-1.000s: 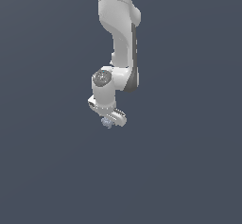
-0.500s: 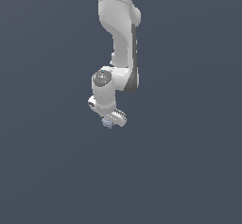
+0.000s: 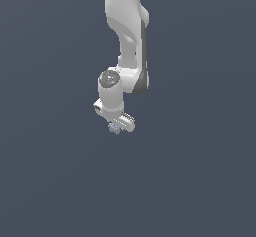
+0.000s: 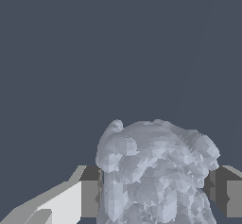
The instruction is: Pick up the object and move it to a goal position.
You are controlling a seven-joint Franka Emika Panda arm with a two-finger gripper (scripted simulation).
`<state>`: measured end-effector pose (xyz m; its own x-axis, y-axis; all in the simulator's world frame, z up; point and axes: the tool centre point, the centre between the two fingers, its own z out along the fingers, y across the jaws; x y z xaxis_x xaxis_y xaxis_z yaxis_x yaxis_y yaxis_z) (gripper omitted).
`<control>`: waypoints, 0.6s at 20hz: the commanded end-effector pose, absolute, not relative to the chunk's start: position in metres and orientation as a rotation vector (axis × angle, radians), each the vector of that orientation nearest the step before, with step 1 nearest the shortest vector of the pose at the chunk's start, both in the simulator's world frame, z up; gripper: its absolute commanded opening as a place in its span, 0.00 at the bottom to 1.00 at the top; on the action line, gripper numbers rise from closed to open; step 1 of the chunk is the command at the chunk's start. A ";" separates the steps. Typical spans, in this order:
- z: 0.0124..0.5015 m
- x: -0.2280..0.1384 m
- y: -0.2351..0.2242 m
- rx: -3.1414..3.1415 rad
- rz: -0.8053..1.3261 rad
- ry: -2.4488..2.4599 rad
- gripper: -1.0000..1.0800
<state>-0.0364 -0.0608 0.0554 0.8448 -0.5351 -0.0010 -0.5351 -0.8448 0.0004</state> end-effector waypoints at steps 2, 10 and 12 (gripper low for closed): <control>0.073 -0.037 -0.054 3.018 0.000 -0.875 0.00; 0.139 -0.041 -0.030 3.017 0.000 -0.876 0.00; 0.160 -0.042 -0.022 3.017 0.000 -0.876 0.00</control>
<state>-0.0406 -0.0277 0.1440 0.8445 -0.5355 -0.0005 -0.5355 -0.8445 0.0002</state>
